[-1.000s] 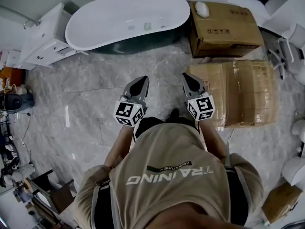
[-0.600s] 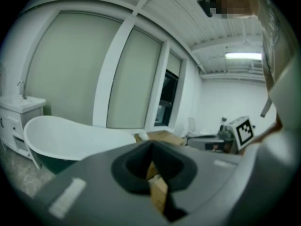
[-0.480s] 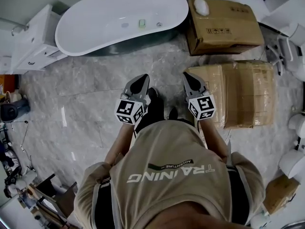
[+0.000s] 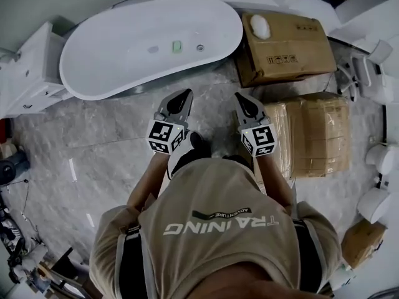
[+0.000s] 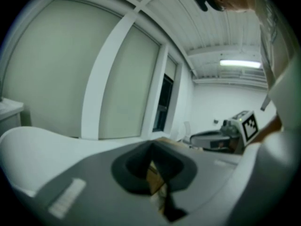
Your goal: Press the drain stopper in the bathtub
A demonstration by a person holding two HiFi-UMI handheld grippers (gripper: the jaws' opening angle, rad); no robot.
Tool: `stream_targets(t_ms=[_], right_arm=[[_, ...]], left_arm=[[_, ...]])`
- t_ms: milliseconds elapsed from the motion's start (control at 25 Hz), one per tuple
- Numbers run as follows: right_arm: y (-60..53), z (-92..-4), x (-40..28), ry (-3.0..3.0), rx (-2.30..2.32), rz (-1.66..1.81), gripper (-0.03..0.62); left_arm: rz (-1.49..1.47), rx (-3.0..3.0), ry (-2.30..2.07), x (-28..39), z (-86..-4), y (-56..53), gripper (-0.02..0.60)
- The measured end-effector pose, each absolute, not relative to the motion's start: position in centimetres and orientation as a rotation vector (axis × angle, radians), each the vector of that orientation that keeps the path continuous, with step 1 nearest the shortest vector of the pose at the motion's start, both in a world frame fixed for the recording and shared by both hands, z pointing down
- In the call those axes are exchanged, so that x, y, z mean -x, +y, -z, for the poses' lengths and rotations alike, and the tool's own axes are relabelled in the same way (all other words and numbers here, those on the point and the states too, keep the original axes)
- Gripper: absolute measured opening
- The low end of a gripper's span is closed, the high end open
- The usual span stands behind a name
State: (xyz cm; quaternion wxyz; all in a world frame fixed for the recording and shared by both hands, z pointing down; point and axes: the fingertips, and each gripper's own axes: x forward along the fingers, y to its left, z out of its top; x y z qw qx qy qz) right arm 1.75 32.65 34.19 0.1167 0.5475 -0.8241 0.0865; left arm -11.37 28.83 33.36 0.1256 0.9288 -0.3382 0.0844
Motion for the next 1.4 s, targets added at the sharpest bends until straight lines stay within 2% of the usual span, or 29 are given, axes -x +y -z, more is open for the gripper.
stream_targets(t_ms=[480,1040,1400], right_arm=[[21.7,-36.7,-1.5,-2.379,-1.597,-0.359,0.009],[2.0,-36.1,-7.6,-2.566,-1.45,-0.324,0.009],[-4.8,-37.5,-8.5,-2.564,-1.395,-0.374,0.008]], left_arm=[[-0.257,-2.637,-0.999,12.3,-35.9,18.2,0.002],[-0.328,-2.582,-1.237,7.1,-32.2,2.5,0.002],[-0.286,-2.572,-1.275,4.8,-32.3,-4.7,0.002]])
